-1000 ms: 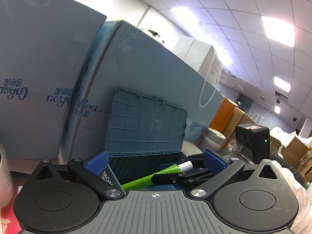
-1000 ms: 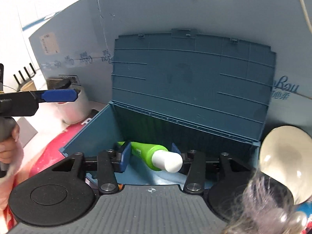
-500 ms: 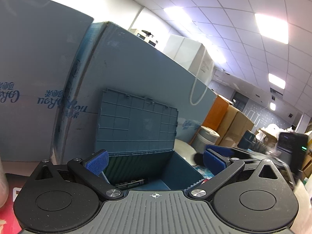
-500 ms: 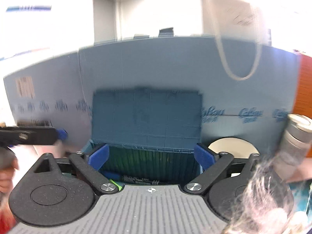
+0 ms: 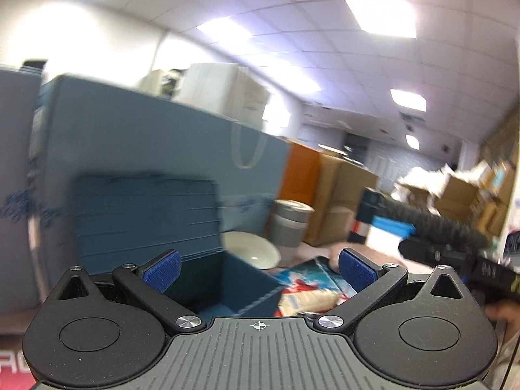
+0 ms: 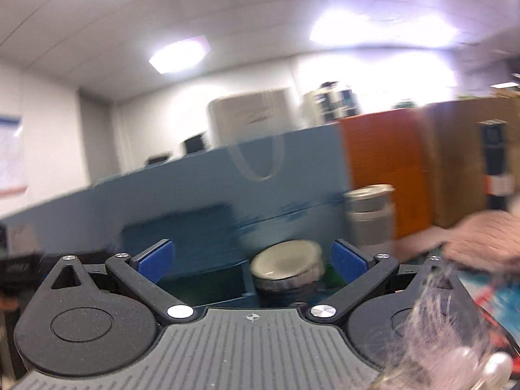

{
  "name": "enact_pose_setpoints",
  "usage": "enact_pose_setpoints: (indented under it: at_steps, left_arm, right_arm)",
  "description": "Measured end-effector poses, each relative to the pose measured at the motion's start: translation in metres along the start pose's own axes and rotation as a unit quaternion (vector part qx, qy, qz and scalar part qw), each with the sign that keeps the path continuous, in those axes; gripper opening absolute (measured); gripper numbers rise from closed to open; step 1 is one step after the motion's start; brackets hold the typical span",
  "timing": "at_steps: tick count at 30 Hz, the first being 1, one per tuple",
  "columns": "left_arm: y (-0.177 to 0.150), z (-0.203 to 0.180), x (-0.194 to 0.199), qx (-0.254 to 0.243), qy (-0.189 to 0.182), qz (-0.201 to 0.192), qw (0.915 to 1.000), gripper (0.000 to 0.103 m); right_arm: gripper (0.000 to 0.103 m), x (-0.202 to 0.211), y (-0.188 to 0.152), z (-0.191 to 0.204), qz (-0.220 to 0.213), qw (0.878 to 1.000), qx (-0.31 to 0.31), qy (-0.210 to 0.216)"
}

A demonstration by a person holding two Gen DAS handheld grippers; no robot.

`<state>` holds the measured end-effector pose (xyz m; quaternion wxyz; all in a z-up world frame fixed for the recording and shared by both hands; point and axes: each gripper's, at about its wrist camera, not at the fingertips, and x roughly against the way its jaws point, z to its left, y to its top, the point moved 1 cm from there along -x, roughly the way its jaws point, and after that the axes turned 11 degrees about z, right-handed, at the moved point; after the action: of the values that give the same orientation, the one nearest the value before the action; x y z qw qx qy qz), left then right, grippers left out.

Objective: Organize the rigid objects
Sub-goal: 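Withdraw the open right tool from the box back toward the mat, then move the left tool down to the mat and grasp a dark pen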

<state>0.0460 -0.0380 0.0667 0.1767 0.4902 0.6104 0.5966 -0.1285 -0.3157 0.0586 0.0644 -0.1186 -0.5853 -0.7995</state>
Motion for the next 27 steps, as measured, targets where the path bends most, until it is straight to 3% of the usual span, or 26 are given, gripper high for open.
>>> enact_pose_setpoints:
  at_steps: [4, 8, 11, 16, 21, 27]
  left_arm:
    - [-0.007, -0.037, -0.014, -0.079, -0.011, 0.018, 0.9967, 0.103]
    - [-0.019, -0.075, -0.035, -0.174, -0.008, 0.050, 0.9835, 0.103]
    - [-0.027, -0.097, -0.055, -0.243, -0.003, 0.074, 0.9671, 0.103]
    - [-0.029, -0.116, -0.091, -0.295, 0.007, 0.117, 0.9481, 0.102]
    - [-0.030, -0.133, -0.129, -0.355, -0.031, 0.164, 0.9197, 0.098]
    - [-0.023, -0.142, -0.175, -0.393, -0.079, 0.218, 0.8898, 0.080]
  right_arm:
    - [0.103, 0.024, -0.014, -0.034, -0.036, 0.997, -0.035, -0.058]
    - [0.103, 0.033, -0.030, -0.065, -0.057, 0.991, -0.080, -0.088]
    - [0.103, 0.025, -0.041, -0.081, -0.045, 0.992, -0.096, -0.069]
    - [0.103, 0.009, -0.055, -0.101, -0.046, 0.988, -0.139, -0.040]
    - [0.103, 0.000, -0.060, -0.118, -0.055, 0.981, -0.184, 0.006]
    - [0.103, -0.003, -0.069, -0.135, -0.034, 0.971, -0.237, 0.023]
